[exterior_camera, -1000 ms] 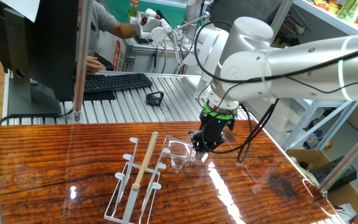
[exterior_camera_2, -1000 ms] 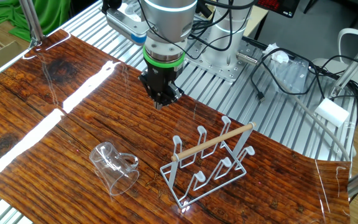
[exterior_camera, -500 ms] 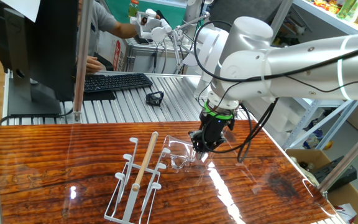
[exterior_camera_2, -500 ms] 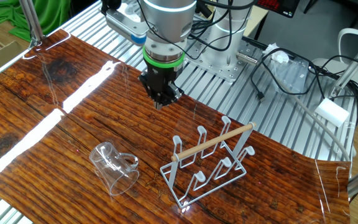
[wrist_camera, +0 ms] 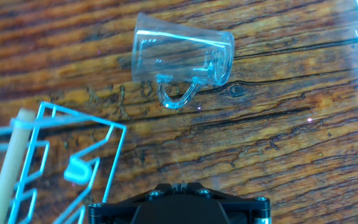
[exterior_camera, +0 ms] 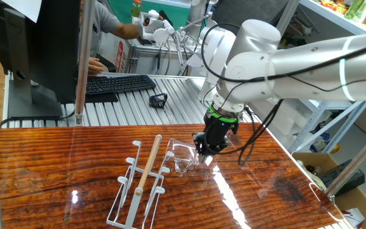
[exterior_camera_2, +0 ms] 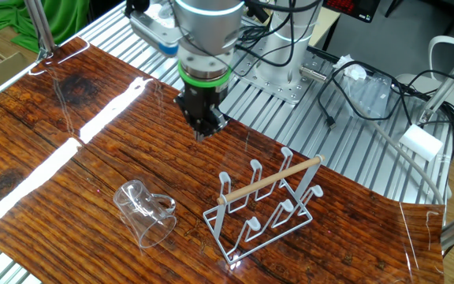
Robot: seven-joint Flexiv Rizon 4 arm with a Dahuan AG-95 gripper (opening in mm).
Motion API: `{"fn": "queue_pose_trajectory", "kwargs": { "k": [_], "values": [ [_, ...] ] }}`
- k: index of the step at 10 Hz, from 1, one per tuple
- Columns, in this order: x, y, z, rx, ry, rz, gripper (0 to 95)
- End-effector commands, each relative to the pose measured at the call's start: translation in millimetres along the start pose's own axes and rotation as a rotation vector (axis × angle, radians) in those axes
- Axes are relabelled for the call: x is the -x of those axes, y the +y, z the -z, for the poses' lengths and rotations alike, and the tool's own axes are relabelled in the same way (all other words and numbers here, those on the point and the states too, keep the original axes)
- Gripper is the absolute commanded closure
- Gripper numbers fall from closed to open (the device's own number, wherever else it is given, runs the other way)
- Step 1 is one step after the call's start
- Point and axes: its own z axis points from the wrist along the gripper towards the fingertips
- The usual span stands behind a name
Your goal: Put the cup on the cup rack
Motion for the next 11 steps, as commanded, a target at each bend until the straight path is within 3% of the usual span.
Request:
{"fn": "queue_pose_trajectory", "kwargs": {
  "k": [1,6,9,11],
  "values": [
    [13.1,-2.4,-3.3,0.003,0.004,-0.048,95.0],
    [50.0,-12.2,-12.1,-0.001,0.009,-0.169,95.0],
    [68.8,-12.5,-19.6,0.007,0.019,-0.303,95.0],
    [82.1,-13.4,-29.0,0.03,0.031,-0.417,95.0]
  ]
}}
